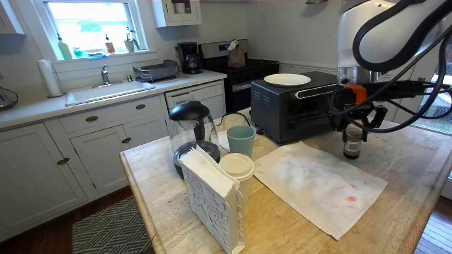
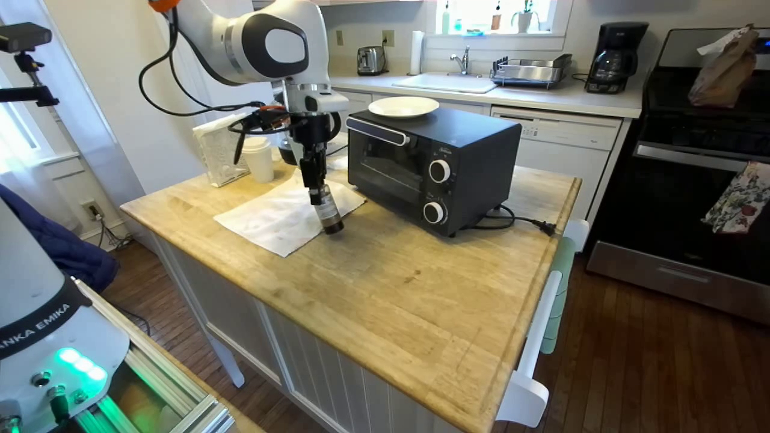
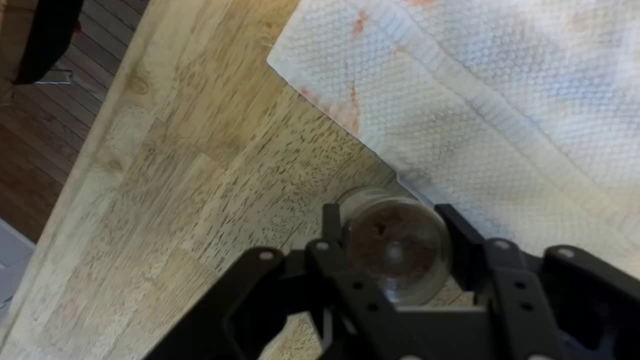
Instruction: Put the spice shaker on the white towel, remove it and put it upright on the countertop
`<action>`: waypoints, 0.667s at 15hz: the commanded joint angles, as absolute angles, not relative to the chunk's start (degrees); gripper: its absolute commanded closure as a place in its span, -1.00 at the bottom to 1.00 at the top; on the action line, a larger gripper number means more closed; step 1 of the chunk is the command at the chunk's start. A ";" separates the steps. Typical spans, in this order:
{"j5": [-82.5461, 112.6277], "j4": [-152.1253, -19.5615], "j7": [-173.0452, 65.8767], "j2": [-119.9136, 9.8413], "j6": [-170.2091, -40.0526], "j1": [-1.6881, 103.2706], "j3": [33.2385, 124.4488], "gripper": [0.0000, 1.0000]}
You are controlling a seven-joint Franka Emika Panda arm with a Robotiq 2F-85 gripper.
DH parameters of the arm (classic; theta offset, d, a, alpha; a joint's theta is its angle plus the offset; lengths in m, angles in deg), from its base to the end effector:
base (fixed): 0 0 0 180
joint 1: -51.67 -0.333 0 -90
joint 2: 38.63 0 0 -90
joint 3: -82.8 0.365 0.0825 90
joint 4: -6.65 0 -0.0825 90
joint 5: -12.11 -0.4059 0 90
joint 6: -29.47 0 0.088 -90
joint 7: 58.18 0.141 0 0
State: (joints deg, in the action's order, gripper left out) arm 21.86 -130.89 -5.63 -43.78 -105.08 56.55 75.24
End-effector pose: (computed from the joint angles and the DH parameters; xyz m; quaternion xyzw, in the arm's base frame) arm 0.4811 -0.1134 0.2651 0.8721 -0.4801 -0.0451 0.0826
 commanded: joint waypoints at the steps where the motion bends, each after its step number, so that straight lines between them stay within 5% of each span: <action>1: 18.83 -129.84 -3.92 -45.24 -108.73 56.04 75.70 0.51; 9: 10.08 -129.67 -7.28 -45.59 -109.85 54.79 77.86 0.46; 10: 10.21 -129.62 -7.29 -45.66 -109.74 54.64 77.92 -0.49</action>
